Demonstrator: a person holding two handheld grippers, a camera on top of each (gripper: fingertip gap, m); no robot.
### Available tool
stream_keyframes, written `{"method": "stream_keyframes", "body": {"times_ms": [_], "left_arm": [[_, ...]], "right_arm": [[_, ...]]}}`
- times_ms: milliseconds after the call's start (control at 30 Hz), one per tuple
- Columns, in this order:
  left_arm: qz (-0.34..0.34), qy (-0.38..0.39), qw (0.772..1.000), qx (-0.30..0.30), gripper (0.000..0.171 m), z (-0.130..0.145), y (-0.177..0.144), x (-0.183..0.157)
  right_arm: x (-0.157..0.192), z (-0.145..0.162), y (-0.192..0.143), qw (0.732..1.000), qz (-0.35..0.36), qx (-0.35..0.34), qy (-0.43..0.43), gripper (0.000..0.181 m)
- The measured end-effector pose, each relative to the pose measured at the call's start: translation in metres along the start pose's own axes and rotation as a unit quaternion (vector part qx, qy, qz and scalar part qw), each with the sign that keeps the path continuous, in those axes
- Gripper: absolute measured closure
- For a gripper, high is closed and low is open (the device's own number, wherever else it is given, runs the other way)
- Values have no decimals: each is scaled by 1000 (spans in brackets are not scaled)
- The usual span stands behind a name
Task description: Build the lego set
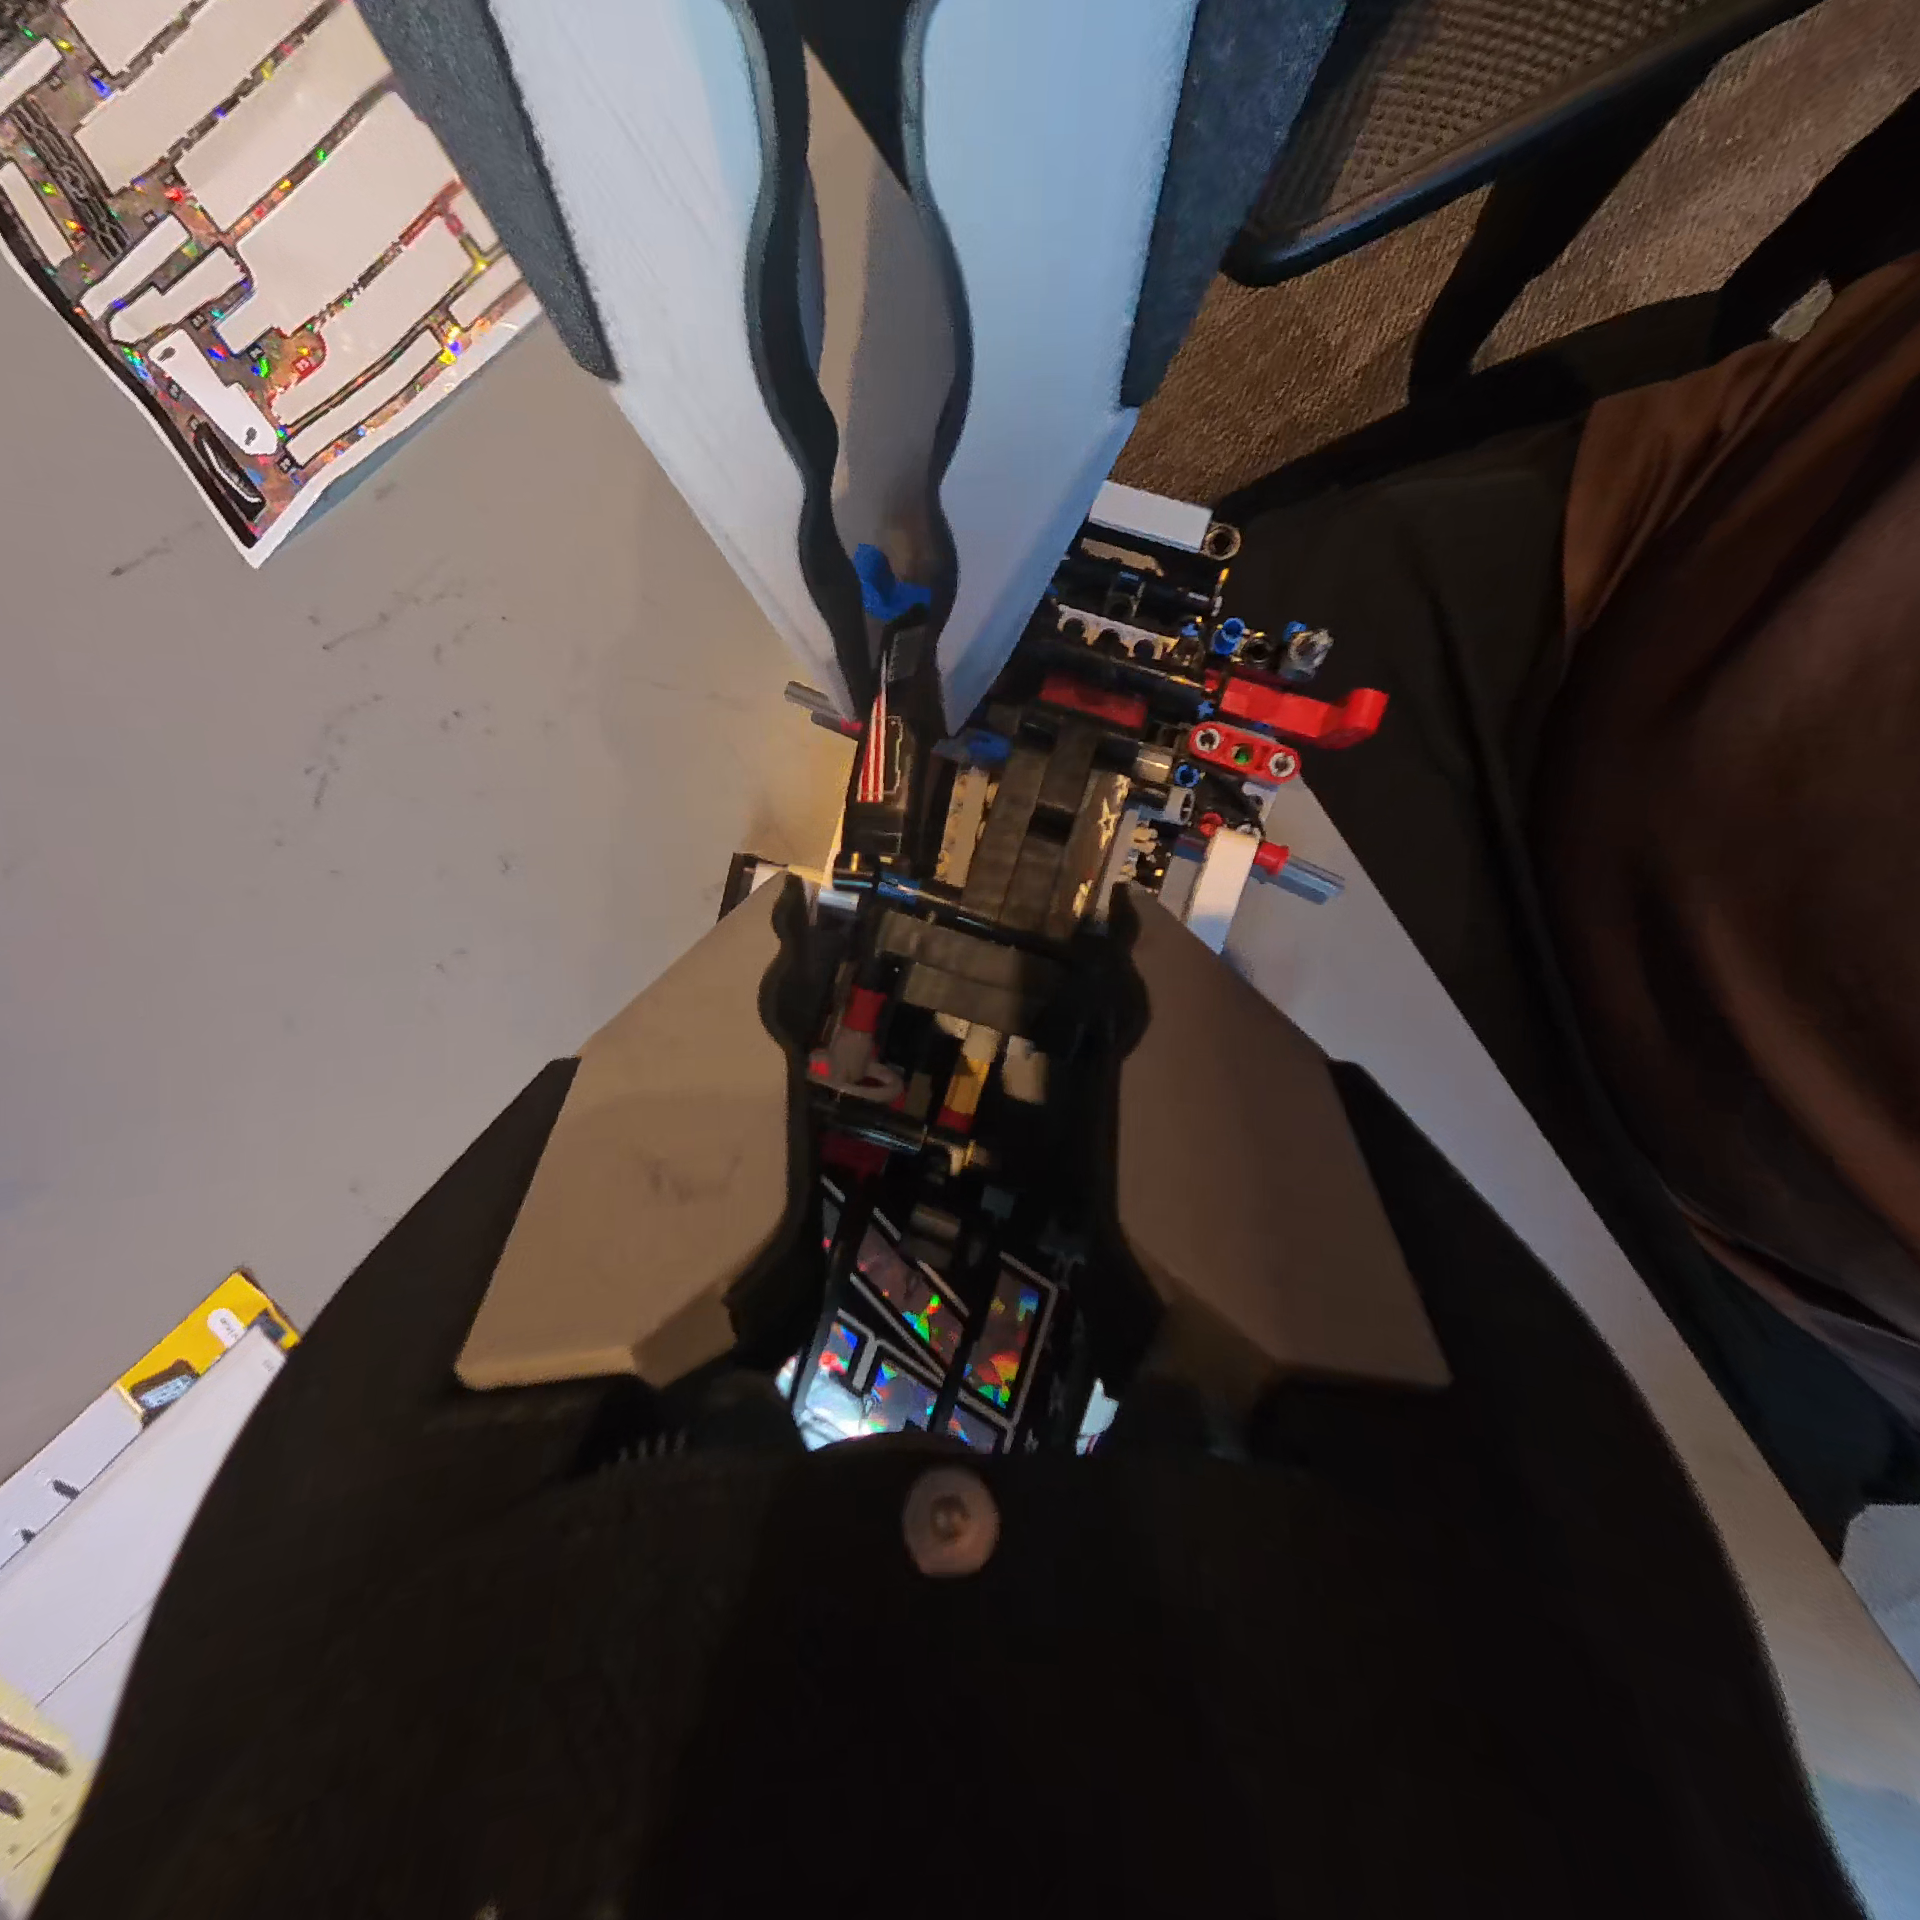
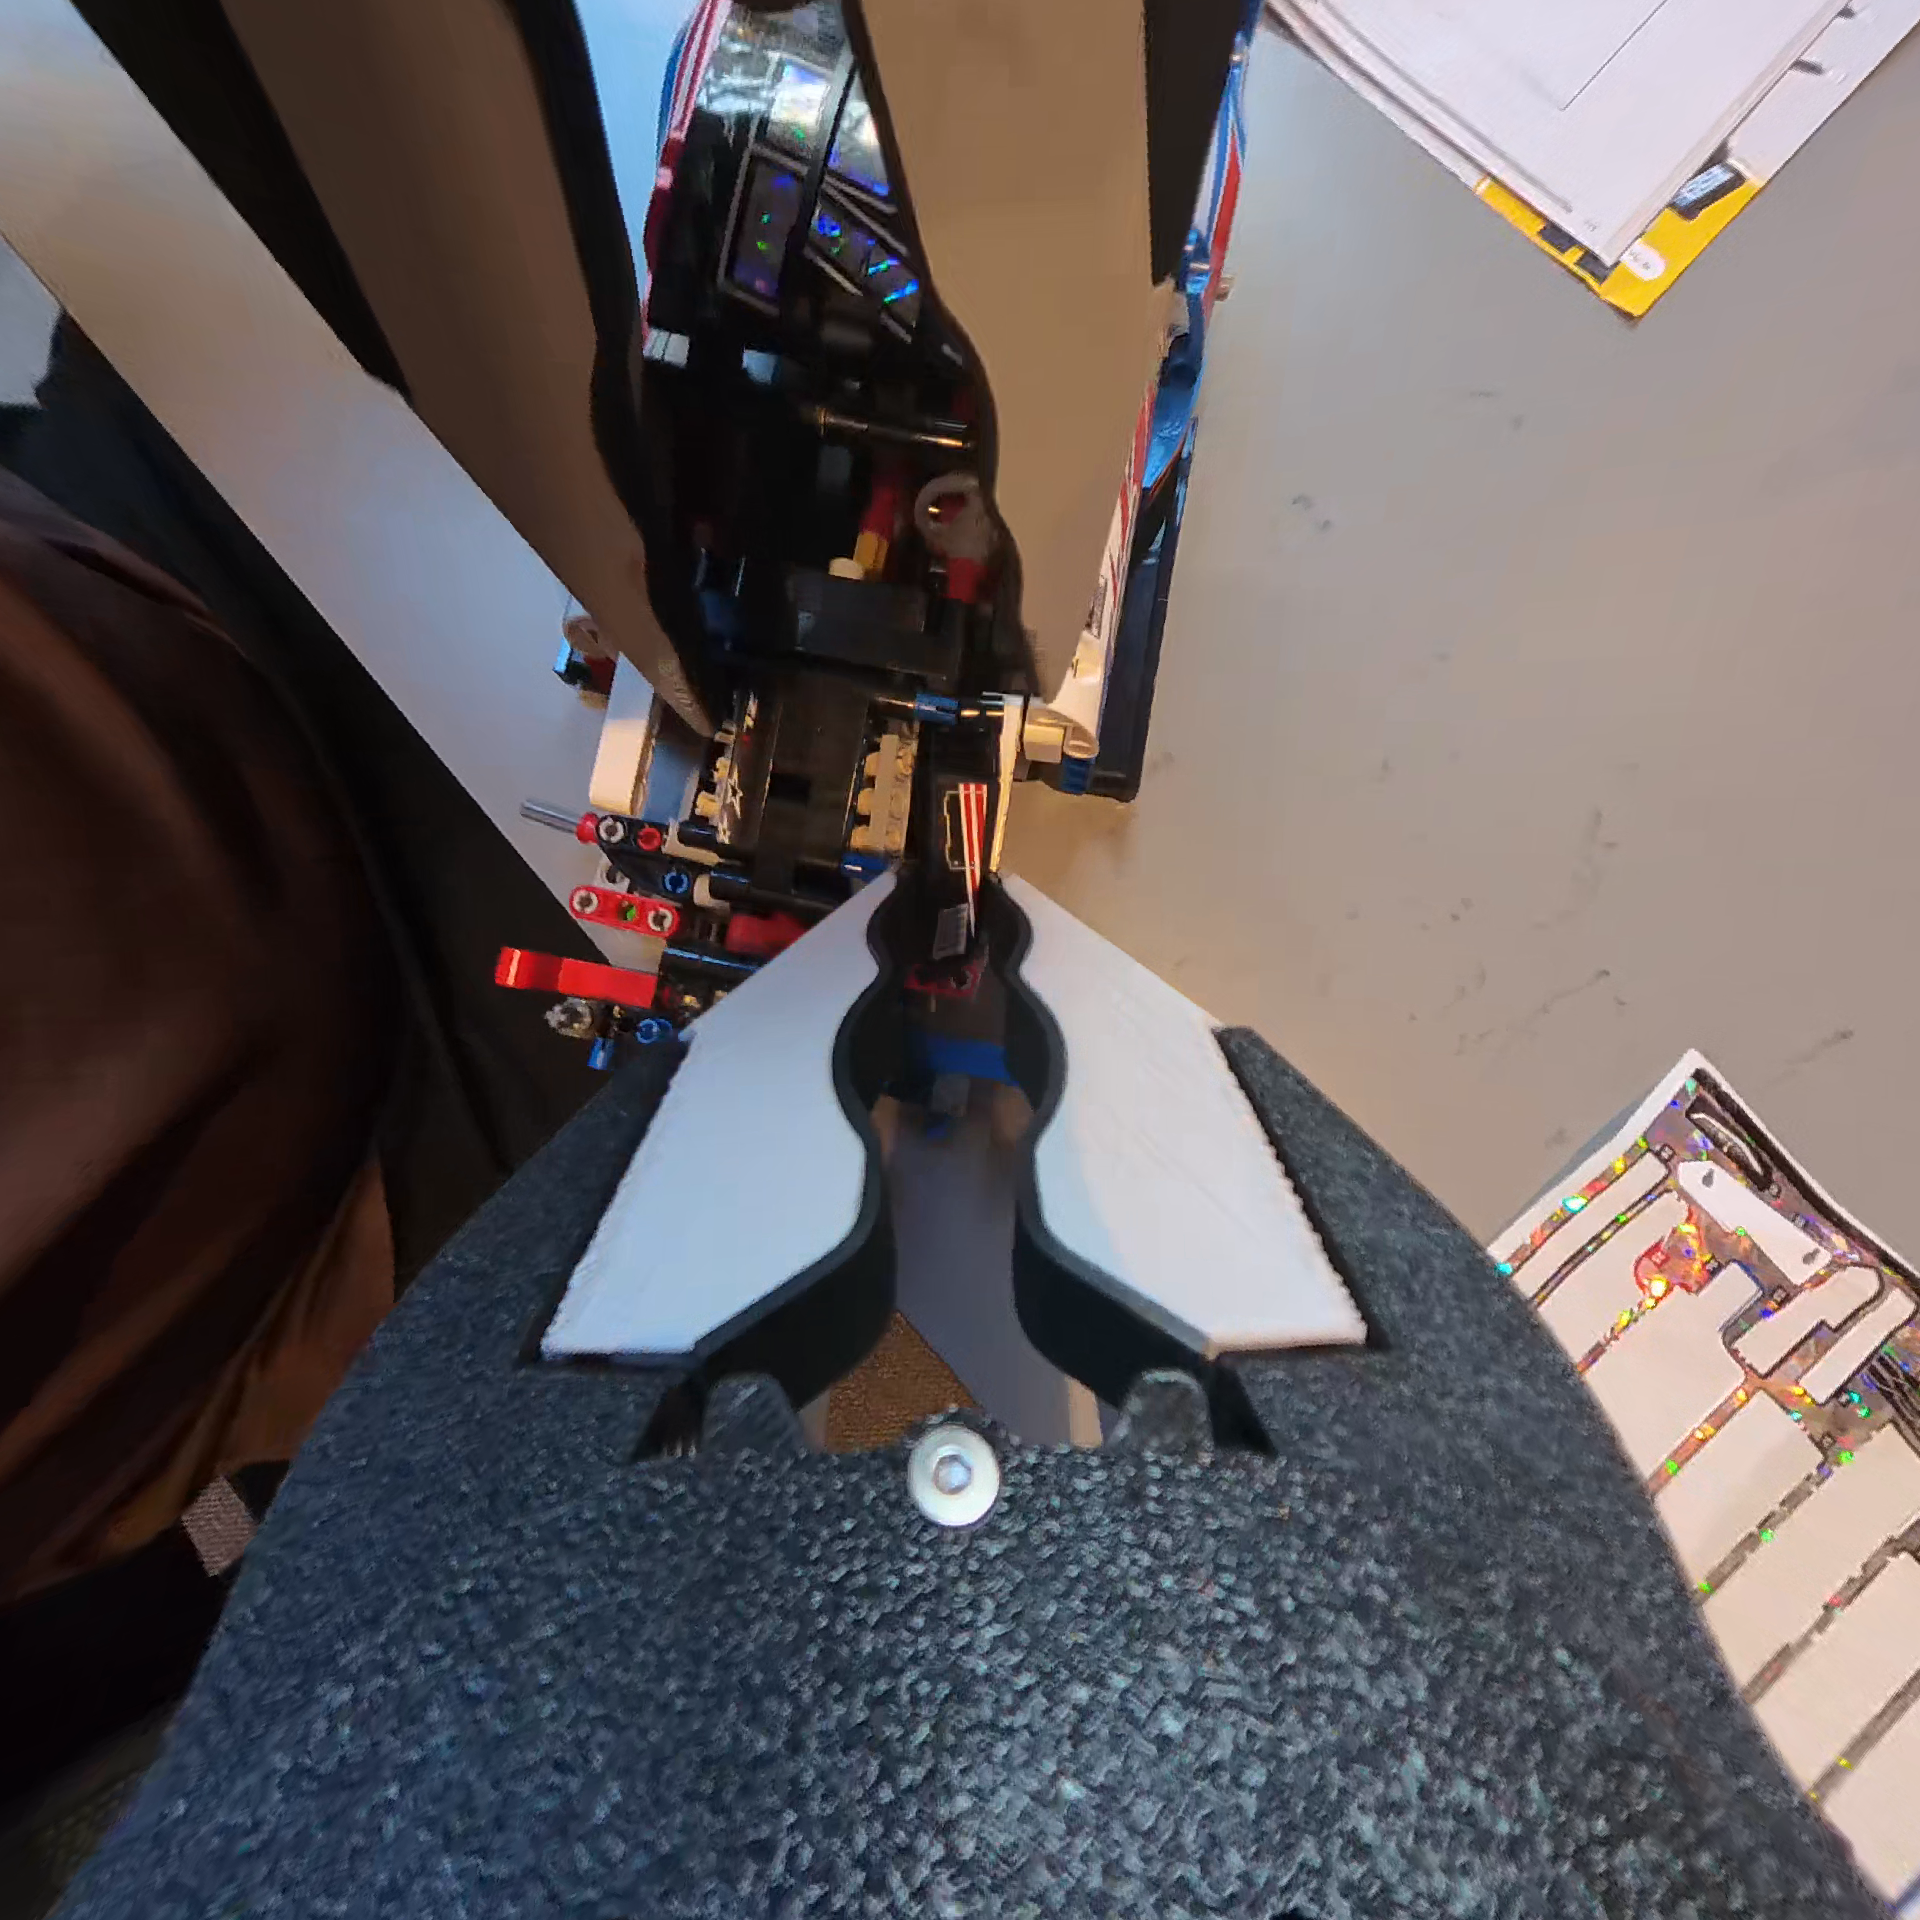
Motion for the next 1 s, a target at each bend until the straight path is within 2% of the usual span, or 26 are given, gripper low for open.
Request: {"method": "stream_keyframes", "body": {"times_ms": [333, 633, 1000], "left_arm": [[6, 19, 1000, 22, 122, 0, 5, -4], [-16, 55, 997, 57, 122, 2, 7, -4], [0, 56, 997, 57, 124, 3, 8, -5]], "right_arm": [[3, -2, 0, 999, -10, 17, -28, 168], [6, -4, -1, 999, -24, 4, -24, 167], [11, -8, -3, 999, -27, -16, 7, 167]]}}
Point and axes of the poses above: each gripper's, where its closed fingertips meet, y out along the fingers, z out of its underside, x = y × z across the jaws, the point moved 1 cm from there along -y, back along the fingers, and after that the axes turned 9 degrees about -x, right-handed, at the moved point
